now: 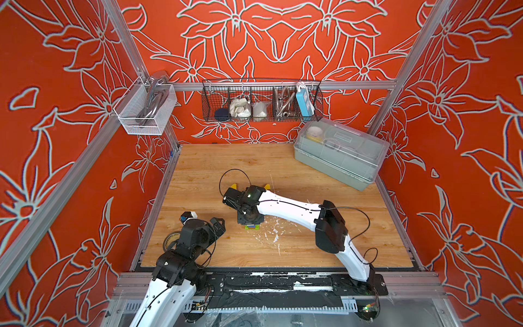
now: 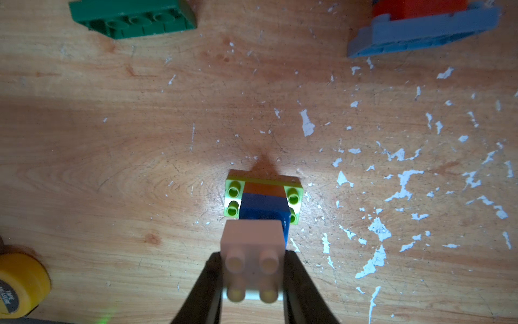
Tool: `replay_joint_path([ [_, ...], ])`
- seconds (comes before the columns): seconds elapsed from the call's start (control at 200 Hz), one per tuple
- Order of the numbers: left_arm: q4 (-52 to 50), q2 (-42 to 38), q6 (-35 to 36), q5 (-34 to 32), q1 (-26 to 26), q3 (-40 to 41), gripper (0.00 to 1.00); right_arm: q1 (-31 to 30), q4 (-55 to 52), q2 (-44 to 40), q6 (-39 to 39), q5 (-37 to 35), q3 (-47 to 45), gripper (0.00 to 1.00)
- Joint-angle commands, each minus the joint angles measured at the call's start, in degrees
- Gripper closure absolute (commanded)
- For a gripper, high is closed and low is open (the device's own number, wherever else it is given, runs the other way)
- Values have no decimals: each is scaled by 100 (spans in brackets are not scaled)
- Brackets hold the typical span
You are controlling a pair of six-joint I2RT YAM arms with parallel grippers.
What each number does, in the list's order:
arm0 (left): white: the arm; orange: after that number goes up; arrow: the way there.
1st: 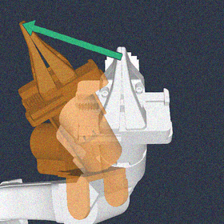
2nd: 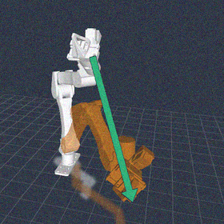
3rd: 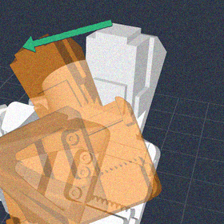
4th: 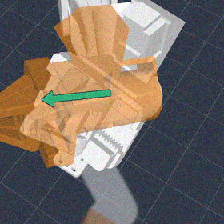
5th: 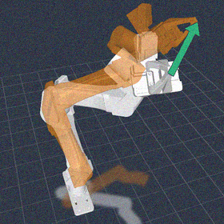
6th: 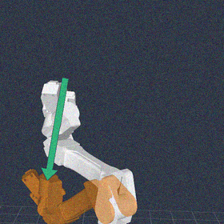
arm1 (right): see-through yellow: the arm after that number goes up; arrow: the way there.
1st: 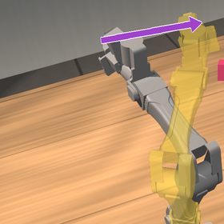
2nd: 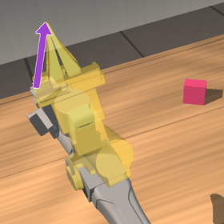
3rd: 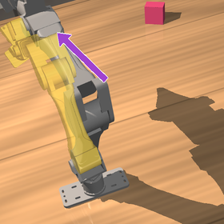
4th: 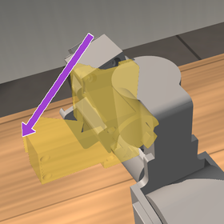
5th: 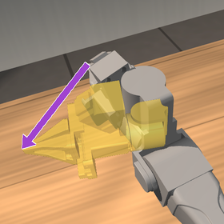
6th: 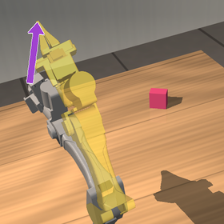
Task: Assemble the number 1 with lego
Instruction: Assemble the lego brick with the lego brick.
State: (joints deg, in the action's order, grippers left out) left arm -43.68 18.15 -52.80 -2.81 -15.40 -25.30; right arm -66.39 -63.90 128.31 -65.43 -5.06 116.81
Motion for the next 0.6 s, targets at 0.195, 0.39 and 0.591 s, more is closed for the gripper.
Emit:
replay_joint_path([
  [0.195, -5, -84, -3, -53, -30, -116, 1, -27, -192, 27, -181, -235, -284, 75],
  [0.39, 9, -97, -3, -44, -33, -111, 1, -14, -262, 14, -189, -329, -269, 74],
  [0.591, 9, -101, -3, -44, -33, -105, 1, -11, -285, 24, -277, -339, -304, 75],
])
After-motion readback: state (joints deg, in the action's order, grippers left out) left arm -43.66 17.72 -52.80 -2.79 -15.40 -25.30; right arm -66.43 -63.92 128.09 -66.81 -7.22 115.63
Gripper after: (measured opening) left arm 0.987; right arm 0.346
